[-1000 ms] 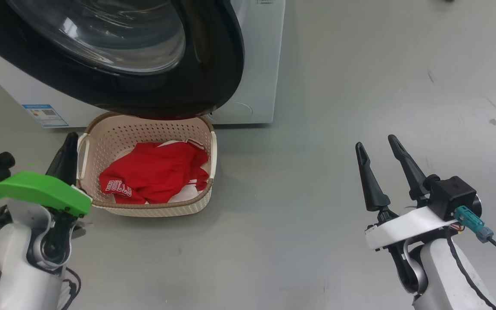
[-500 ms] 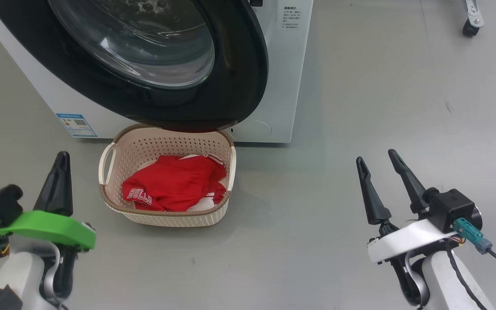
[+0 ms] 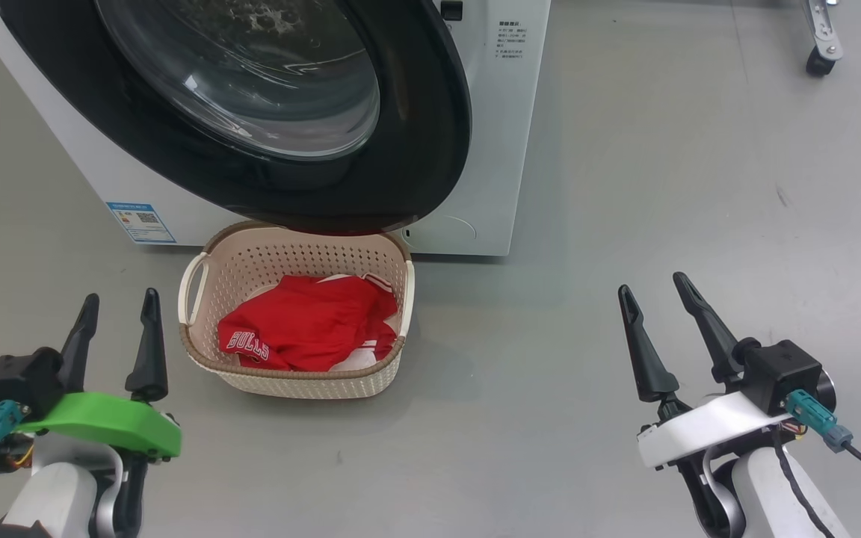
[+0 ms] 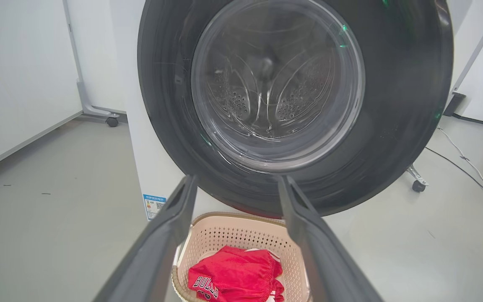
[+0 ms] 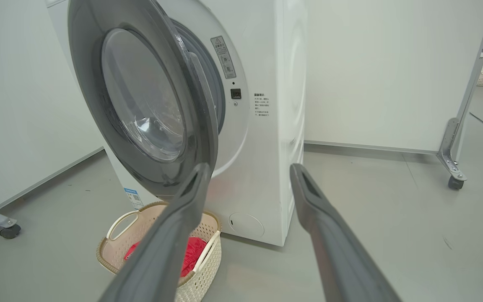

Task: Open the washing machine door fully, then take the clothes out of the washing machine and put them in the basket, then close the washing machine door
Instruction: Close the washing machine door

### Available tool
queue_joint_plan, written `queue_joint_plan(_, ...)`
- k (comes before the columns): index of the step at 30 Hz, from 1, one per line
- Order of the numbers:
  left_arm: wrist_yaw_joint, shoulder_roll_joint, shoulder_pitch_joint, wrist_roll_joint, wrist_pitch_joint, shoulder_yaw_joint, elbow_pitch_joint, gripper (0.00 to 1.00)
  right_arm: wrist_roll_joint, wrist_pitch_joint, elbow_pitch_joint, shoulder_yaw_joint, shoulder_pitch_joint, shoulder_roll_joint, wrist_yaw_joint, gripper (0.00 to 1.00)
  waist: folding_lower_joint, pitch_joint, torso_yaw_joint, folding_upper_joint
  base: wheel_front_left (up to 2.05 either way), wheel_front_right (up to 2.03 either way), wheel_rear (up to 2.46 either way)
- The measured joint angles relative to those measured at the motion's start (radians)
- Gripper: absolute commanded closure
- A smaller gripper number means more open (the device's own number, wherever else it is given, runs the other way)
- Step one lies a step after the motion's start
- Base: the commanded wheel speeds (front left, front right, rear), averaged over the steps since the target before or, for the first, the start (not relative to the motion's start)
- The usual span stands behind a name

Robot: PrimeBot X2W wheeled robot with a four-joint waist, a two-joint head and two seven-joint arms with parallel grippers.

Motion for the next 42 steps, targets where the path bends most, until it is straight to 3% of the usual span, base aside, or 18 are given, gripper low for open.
queue_joint_plan(13, 0.007, -0.040, 0.032, 0.063, 0.000, 0.050, -0.077, 0.00, 0.000, 0.000, -0.005, -0.003, 0.006, 0.004, 0.002, 0.00, 0.0000, 0.001, 0.003, 0.0000, 0.00, 0.00, 0.00)
queue_joint_plan(42, -0.014, -0.087, 0.061, 0.129, 0.000, 0.092, -0.095, 0.00, 0.000, 0.000, -0.010, -0.012, 0.006, 0.007, 0.008, 0.00, 0.0000, 0.011, 0.002, 0.0000, 0.00, 0.00, 0.00)
